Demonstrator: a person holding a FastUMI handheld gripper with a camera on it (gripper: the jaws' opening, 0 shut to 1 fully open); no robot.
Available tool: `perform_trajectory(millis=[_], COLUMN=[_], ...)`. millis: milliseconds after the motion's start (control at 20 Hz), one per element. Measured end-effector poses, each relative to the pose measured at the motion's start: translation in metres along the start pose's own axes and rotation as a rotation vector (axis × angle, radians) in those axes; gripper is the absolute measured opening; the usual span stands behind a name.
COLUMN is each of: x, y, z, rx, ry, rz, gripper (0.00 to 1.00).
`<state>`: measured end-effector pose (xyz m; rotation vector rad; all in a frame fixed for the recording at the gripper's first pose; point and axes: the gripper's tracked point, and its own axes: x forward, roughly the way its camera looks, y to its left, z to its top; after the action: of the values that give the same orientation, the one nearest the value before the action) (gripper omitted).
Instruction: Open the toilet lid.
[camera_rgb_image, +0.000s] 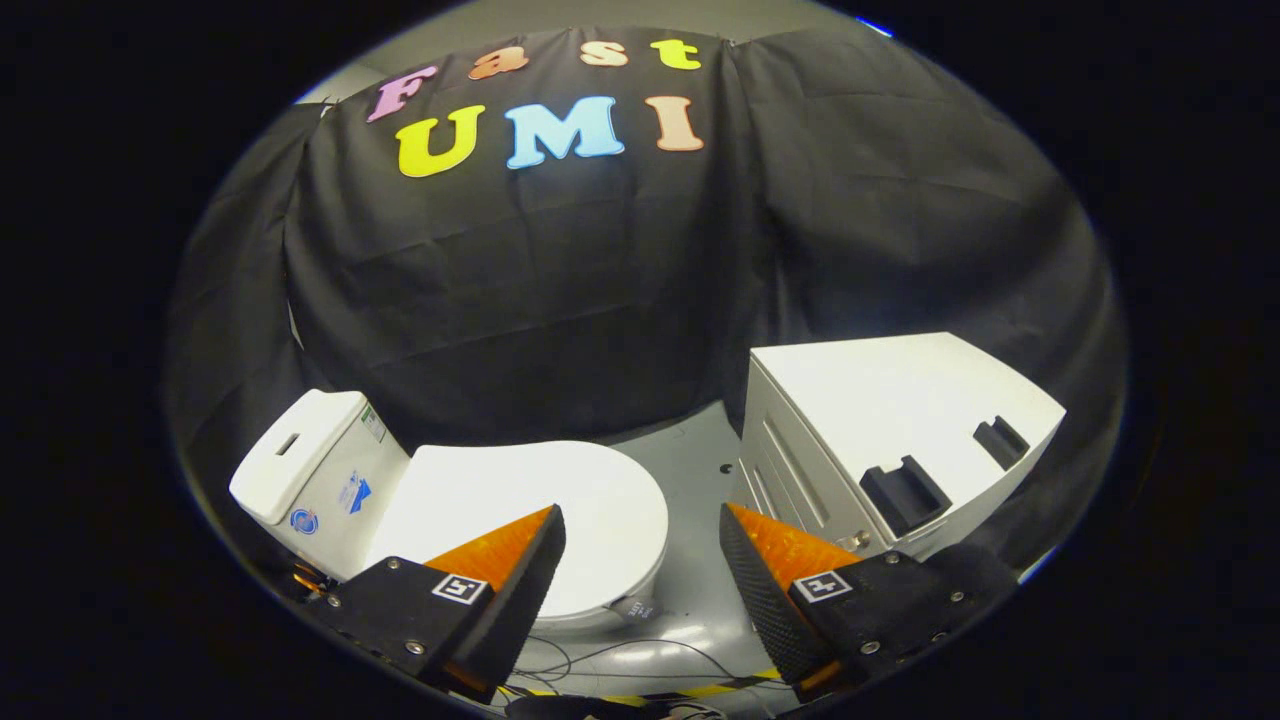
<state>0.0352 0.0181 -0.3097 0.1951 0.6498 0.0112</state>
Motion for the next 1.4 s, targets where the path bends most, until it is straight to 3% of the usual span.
perform_trajectory(millis=[250,600,750,1000,1400], x=[0.015,0.03,0.036,0.05,0.08], y=[-0.001,0.0,0.002,0.01,0.003], z=[-0.044,-0.108,-0.129,-0.156,-0.193], rx=[0.114,0.369,0.425,0.637,0.722], ry=[0.096,0.209,0.231,0.245,0.295], rz=[-0.025,-0.056,-0.103,-0.118,-0.108], gripper=[0.96,0.96,0.95,0.95,0.93])
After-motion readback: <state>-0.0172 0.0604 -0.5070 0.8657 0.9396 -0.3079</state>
